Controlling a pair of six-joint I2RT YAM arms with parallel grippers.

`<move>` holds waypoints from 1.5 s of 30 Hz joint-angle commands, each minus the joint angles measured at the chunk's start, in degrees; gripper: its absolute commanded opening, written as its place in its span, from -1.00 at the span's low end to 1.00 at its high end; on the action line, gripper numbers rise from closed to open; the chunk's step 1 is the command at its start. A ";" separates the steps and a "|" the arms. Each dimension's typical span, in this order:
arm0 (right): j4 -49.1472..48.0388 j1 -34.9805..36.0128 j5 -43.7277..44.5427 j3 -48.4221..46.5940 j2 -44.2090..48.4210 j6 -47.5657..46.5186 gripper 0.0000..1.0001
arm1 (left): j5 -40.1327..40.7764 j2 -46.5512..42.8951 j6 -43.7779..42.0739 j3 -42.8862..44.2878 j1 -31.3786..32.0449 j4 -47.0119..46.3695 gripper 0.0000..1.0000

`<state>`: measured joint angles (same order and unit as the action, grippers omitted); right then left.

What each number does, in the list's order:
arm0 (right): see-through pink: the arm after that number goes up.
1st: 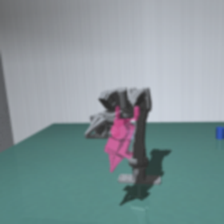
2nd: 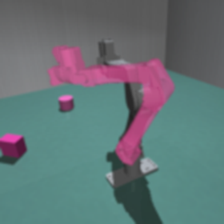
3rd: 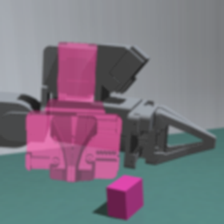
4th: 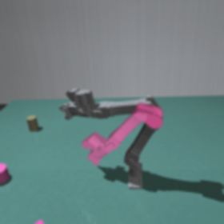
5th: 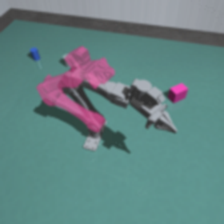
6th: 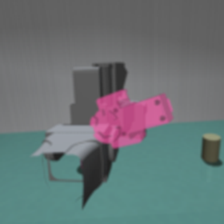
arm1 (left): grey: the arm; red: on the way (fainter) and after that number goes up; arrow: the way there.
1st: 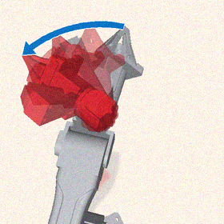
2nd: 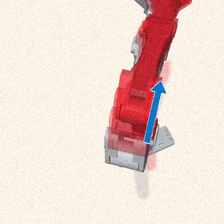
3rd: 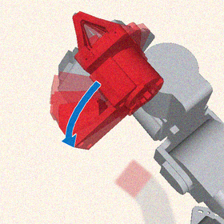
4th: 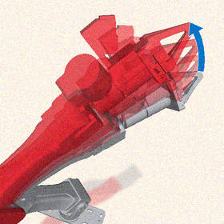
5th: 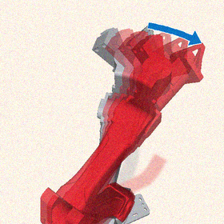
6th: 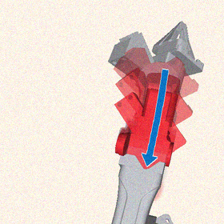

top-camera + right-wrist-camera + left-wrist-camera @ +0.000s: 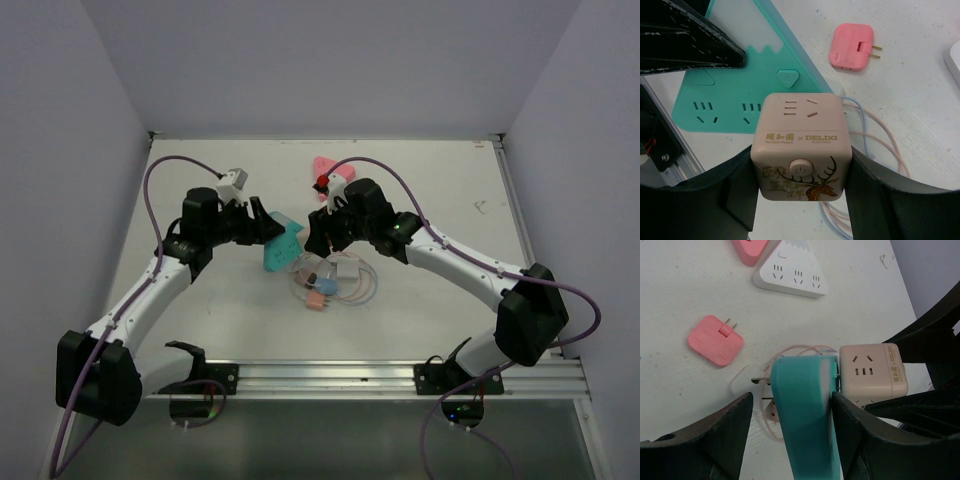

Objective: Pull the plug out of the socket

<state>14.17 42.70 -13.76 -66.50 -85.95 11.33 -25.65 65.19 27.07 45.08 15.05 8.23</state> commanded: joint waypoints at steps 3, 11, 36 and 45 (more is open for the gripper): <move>-6.79 0.19 -1.80 -2.41 0.61 0.88 -1.00 | -2.12 2.22 2.81 -1.40 -0.72 -1.90 0.41; -7.23 0.11 -0.66 -1.62 0.00 0.44 -1.00 | -6.43 3.28 6.32 -1.84 -0.72 -1.46 0.45; -2.85 0.37 -0.13 0.84 4.82 -0.35 -1.00 | 8.90 -0.06 1.24 -0.35 -0.72 4.42 -1.00; 5.42 0.37 1.98 -0.30 9.48 -1.49 -1.00 | 35.38 -4.45 -3.51 4.05 -0.72 15.06 -1.00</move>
<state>10.83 43.97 -13.17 -65.34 -83.02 10.35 -23.44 61.30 30.94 47.33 18.26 16.60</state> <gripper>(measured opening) 0.623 0.393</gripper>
